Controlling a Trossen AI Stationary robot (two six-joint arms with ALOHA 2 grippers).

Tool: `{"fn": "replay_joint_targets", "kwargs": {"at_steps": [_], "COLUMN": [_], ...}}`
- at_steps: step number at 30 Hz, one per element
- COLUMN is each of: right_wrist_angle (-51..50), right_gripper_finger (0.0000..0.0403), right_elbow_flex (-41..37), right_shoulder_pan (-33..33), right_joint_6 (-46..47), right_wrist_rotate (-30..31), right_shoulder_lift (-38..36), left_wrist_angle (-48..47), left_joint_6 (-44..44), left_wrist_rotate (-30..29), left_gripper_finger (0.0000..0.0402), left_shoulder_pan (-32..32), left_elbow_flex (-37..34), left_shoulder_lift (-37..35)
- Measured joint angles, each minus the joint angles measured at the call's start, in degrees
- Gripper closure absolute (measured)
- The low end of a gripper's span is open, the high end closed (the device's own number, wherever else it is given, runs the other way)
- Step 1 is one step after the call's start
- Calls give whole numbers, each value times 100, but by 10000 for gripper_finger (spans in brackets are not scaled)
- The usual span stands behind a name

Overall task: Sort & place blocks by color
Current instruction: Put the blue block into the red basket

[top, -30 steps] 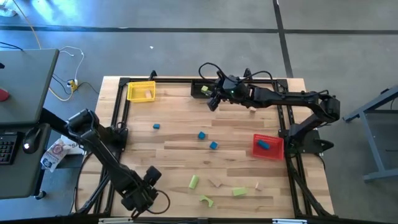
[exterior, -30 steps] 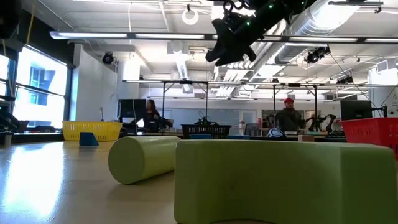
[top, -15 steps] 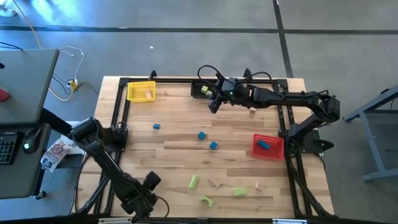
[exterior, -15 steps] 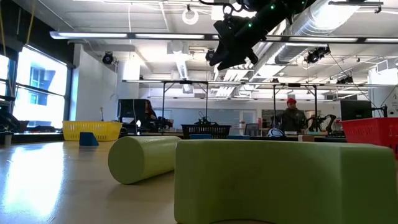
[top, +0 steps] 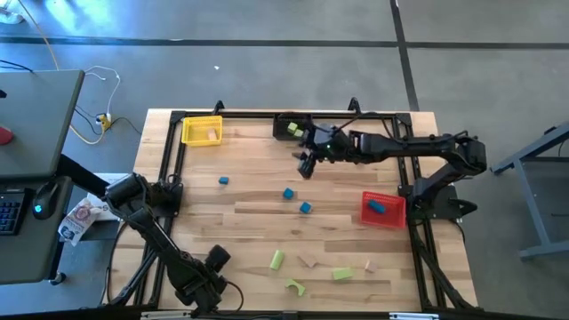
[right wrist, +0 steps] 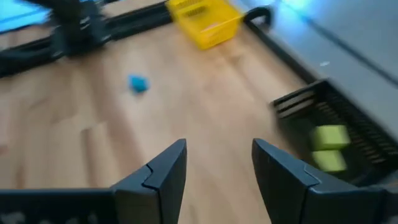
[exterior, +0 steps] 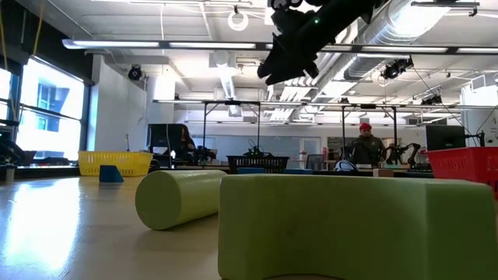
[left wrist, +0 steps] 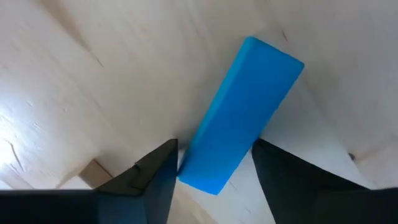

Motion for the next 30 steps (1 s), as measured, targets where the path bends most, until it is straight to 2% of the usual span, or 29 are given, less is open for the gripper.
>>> {"fn": "replay_joint_targets", "kwargs": {"at_steps": [9, 16, 23, 30], "right_wrist_angle": [-691, -943, -1310, -1686], "right_gripper_finger": [236, 236, 236, 236], "right_elbow_flex": [-1, -1, -1, -1], "right_shoulder_pan": [420, 698, 925, 1124], "right_joint_6": [-147, -186, -285, -72], "right_wrist_rotate": [-905, -1191, -1329, -1325], "right_shoulder_lift": [2, -170, -755, -1194], "left_wrist_angle": [19, 126, 230, 477], "left_joint_6": [-466, -698, -706, -13], "left_wrist_rotate": [143, 144, -150, -514], "left_gripper_finger": [330, 331, 326, 327], "left_shoulder_pan": [103, 270, 722, 1378], "left_elbow_flex": [-6, -12, -26, -22], "left_shoulder_lift": [-24, -44, -354, -728]}}
